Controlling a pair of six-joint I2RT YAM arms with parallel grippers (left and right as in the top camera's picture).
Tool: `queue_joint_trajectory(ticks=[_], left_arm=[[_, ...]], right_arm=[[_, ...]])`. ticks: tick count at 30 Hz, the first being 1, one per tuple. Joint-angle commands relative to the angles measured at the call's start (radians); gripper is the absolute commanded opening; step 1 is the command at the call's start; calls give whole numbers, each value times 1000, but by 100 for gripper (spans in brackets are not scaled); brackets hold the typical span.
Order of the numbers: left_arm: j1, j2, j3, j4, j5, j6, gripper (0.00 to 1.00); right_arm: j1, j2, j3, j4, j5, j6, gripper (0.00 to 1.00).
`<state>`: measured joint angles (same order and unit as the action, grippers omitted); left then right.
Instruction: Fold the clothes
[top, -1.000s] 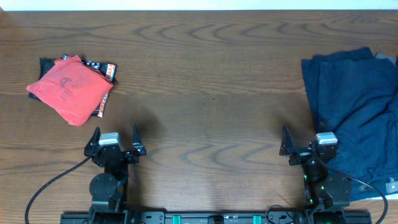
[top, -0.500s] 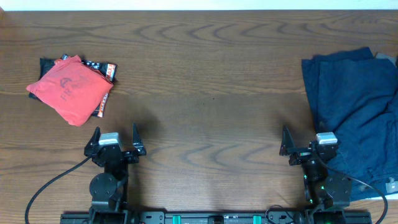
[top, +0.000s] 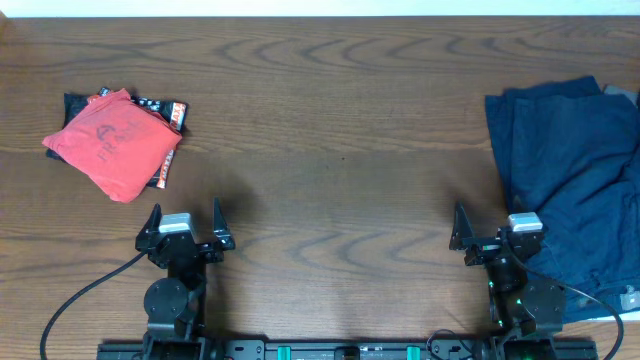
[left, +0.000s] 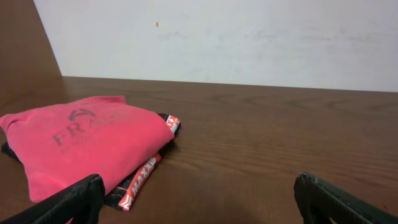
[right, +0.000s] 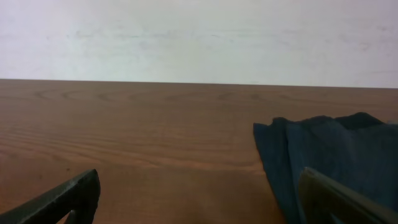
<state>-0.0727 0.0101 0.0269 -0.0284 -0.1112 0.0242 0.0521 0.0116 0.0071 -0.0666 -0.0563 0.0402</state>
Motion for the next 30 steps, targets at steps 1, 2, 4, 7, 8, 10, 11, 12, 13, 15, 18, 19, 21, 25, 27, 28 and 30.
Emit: queue_joint_trajectory(ticks=[1,2,4,7,8,10,11,12,13,15,18,19,21,25,27,28,30], left_arm=[[6,-6,-23,-34,-5,9,98],[6,-6,-23,-34,-5,9,98],[6,-6,-23,-34,-5,9,98],[6,-6,-23,-34,-5,9,98],[6,-6,-23,-34,-5,9,98],[6,-6,-23,-34,-5,9,98],[6,-6,-23,-34,-5,9,98],[6,-6,-23,-34,-5,9,98],[6,-6,-23,-34,-5,9,98],[6,-6,-23,-34,-5,9,98],[6,-6,-23,-33,-5,9,98],[6,-6,-23,-33,-5,9,98],[6,-6,-23,-24,-6,9,98],[6,-6,-23,6,-2,-68,98],[6,-6,-22,8,-2,-100,98],[6,-6,-21,6,-2,-115,98],[6,-3,-6,-2,16,-116,98]], right_arm=[[8,-5,-2,-4,-8,-12,99],[8,-5,-2,-4,-8,-12,99],[8,-5,-2,-4,-8,-12,99],[8,-5,-2,-3,-8,-12,99],[8,-5,-2,-4,-8,-12,99],[8,-5,-2,-4,-8,-12,99],[8,-5,-2,-4,-8,-12,99],[8,-5,-2,-4,-8,-12,99],[8,-5,-2,-3,-8,-12,99],[8,-5,-2,-3,-8,-12,99],[8,-5,-2,-2,-15,-11,99],[8,-5,-2,-2,-15,-11,99],[8,-5,-2,-2,-16,-11,99],[8,-5,-2,14,-21,-11,99],[8,-5,0,21,-33,-11,99],[8,-5,3,14,-38,-12,99],[8,-5,19,-11,-37,-12,99]])
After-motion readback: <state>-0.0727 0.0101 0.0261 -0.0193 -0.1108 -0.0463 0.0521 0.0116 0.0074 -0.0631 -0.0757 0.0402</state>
